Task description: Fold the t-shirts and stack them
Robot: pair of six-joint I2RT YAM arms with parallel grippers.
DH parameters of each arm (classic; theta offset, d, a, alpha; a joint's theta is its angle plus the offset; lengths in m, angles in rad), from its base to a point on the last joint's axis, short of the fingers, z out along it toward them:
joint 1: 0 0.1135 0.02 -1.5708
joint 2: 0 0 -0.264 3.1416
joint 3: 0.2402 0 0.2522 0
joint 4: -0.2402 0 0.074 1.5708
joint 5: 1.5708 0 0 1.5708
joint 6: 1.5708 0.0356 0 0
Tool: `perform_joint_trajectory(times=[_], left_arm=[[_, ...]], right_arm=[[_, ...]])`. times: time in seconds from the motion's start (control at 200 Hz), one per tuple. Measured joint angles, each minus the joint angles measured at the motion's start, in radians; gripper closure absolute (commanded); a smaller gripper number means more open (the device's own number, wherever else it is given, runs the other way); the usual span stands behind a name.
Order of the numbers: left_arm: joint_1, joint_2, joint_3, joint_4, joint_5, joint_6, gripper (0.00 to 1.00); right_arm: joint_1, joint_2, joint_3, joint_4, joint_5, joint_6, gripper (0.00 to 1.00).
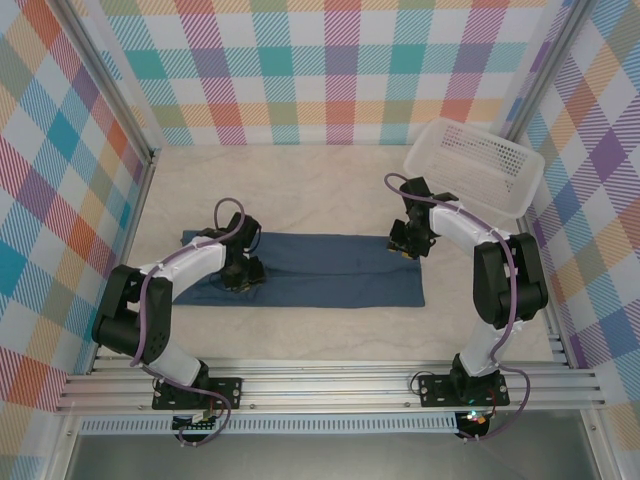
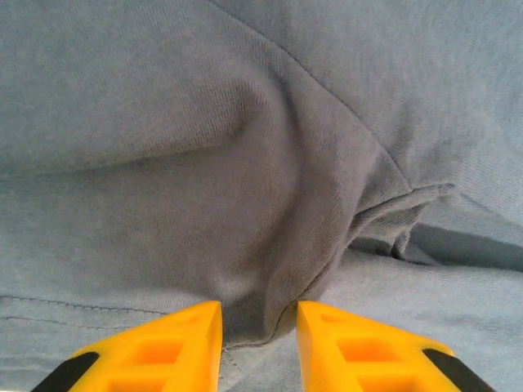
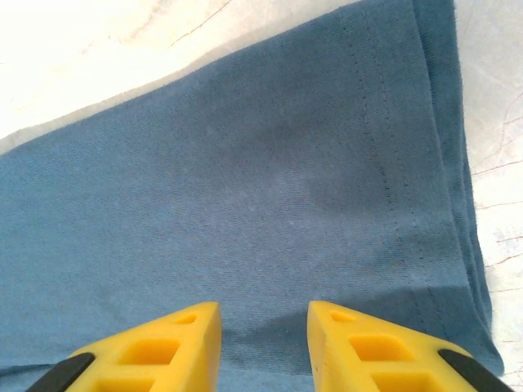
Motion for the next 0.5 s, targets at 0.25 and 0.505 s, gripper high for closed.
perform_joint_trajectory(times=[0.25,0.505], left_arm=[[-0.016,-0.014,-0.032,0.027,0.027,-0.027,0.75],[-0.046,-0.036,-0.09,0.064,0.045,-0.071,0.76]], right_arm=[[0.0,0.0,0.0,0.0,0.0,0.0,0.67],[0.0,0.0,0.0,0.0,0.0,0.001,0.67]])
